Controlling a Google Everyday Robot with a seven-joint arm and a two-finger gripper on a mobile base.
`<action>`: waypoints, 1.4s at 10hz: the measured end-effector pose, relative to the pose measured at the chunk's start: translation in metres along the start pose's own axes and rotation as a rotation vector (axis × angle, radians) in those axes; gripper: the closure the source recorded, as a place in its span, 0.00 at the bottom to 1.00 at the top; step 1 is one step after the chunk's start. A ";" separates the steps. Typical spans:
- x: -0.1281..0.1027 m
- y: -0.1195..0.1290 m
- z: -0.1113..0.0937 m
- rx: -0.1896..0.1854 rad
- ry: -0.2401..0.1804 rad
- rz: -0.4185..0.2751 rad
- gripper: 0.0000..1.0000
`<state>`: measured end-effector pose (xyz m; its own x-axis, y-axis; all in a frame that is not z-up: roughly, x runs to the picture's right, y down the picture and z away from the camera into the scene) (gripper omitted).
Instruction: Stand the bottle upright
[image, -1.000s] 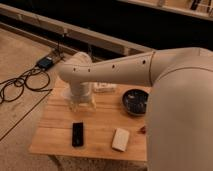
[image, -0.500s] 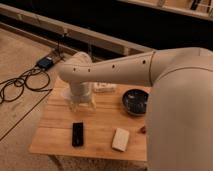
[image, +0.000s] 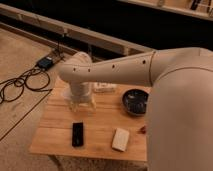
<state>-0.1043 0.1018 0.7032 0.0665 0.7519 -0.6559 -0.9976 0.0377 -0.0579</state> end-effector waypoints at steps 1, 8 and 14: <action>0.000 0.000 0.000 0.000 0.000 0.000 0.35; -0.007 -0.006 0.000 -0.009 -0.004 0.012 0.35; -0.080 -0.102 0.038 -0.058 -0.049 0.154 0.35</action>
<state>-0.0088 0.0627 0.7899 -0.0893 0.7768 -0.6234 -0.9931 -0.1173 -0.0039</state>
